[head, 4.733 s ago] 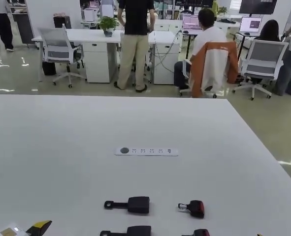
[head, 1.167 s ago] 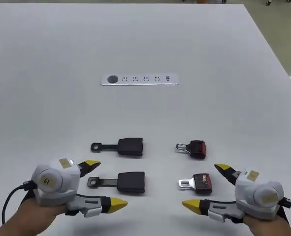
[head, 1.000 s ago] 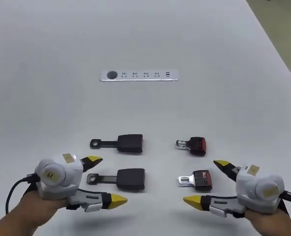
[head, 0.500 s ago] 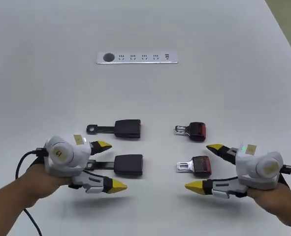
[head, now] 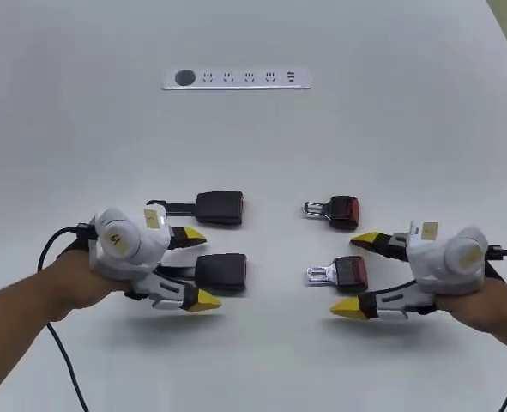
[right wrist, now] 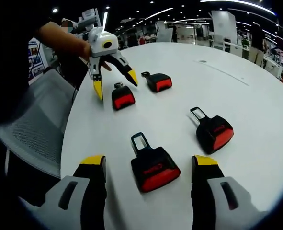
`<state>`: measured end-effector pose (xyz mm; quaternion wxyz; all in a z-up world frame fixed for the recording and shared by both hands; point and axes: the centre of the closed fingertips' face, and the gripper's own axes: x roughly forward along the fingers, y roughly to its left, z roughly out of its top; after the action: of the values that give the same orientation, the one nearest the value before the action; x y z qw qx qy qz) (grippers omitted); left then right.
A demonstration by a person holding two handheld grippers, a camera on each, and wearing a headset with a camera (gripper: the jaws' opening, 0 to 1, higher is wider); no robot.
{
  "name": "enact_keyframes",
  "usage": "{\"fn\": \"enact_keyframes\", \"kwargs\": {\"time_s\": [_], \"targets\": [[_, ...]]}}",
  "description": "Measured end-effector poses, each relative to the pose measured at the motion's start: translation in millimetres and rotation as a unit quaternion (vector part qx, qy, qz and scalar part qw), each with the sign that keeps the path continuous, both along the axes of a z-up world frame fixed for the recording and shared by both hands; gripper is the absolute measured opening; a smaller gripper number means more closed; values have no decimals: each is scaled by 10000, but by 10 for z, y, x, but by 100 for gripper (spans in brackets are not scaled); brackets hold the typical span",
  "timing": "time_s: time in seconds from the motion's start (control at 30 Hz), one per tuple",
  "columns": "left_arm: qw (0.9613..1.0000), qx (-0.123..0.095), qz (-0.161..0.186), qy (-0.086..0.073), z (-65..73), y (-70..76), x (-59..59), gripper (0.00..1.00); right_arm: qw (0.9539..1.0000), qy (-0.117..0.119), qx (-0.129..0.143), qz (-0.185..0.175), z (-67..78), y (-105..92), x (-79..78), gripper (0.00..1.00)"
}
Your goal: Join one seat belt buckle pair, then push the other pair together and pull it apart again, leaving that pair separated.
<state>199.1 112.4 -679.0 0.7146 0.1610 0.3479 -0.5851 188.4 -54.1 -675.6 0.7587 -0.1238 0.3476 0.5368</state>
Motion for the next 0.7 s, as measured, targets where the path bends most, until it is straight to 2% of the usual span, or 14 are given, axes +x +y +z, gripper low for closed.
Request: {"fn": "enact_keyframes", "kwargs": {"time_s": [0.07, 0.17, 0.2, 0.3, 0.37, 0.5, 0.57, 0.7], "targets": [[9999, 83, -106, 72, -11, -35, -48, 62, 9997, -2, -122, 202, -18, -27, -19, 67], [9996, 135, -242, 73, -5, -74, -76, 59, 9995, 3, -113, 288, -21, -54, -4, 62], [9996, 117, -269, 8, 3, -86, -65, 58, 9994, -1, -130, 319, -29, -66, -1, 60], [9997, 93, -205, 37, 15, -108, -21, 56, 9990, -2, -153, 427, -64, -90, 27, 58], [9990, 163, -411, -77, -9, -88, -60, 56, 9987, -25, -177, 483, -68, -93, 43, 56], [9995, 103, -304, -55, -17, -32, -6, 51, 9979, -50, -228, 603, -89, -115, 50, 55], [9994, 136, -316, -107, -16, -28, 10, 46, 9976, -13, -240, 654, -86, -113, 26, 50], [9988, 191, -406, -205, -22, -31, 9, 43, 9967, -100, -311, 741, -91, -119, 16, 49]]}}
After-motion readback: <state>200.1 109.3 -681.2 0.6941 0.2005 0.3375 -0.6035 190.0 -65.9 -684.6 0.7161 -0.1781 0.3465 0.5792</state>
